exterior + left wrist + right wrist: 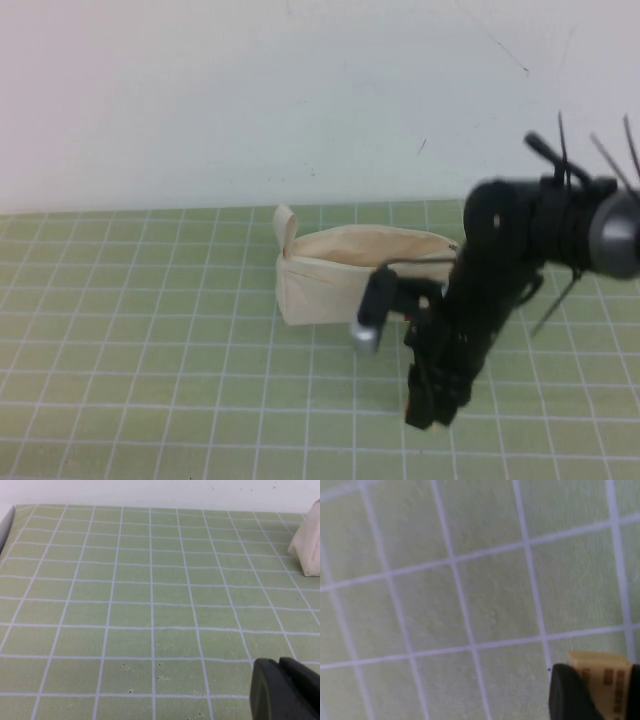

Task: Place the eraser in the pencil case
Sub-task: Pick up the eraser from the table, then place the eraser on the pencil case

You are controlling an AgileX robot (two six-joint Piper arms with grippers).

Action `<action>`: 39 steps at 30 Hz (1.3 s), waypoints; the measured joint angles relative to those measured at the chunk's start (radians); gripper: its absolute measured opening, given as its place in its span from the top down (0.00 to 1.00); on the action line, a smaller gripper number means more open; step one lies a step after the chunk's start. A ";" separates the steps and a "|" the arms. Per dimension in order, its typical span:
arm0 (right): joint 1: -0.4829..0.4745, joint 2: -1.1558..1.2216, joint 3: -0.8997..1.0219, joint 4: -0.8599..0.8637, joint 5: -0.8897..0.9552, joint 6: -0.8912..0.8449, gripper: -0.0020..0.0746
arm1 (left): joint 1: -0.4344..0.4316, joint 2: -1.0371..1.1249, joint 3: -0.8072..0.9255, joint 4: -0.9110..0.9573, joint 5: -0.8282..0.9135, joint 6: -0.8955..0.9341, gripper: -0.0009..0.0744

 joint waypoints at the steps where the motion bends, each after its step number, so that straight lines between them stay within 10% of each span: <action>1: 0.000 0.000 -0.044 0.010 0.051 0.007 0.71 | 0.000 0.000 0.000 0.000 0.000 0.000 0.99; 13: 0.000 0.000 -0.578 -0.068 0.166 0.101 0.71 | 0.000 0.000 0.000 0.000 0.000 0.000 0.99; 25: 0.000 0.094 -0.611 -0.213 -0.011 0.253 0.68 | 0.000 0.000 0.000 0.000 0.000 0.000 0.99; 33: 0.000 0.128 -0.616 -0.277 -0.004 0.368 0.38 | 0.000 0.000 0.000 0.000 0.000 0.000 0.99; 39: 0.000 0.112 -0.754 -0.277 0.172 0.371 0.47 | 0.000 0.000 0.000 0.000 0.000 0.000 0.99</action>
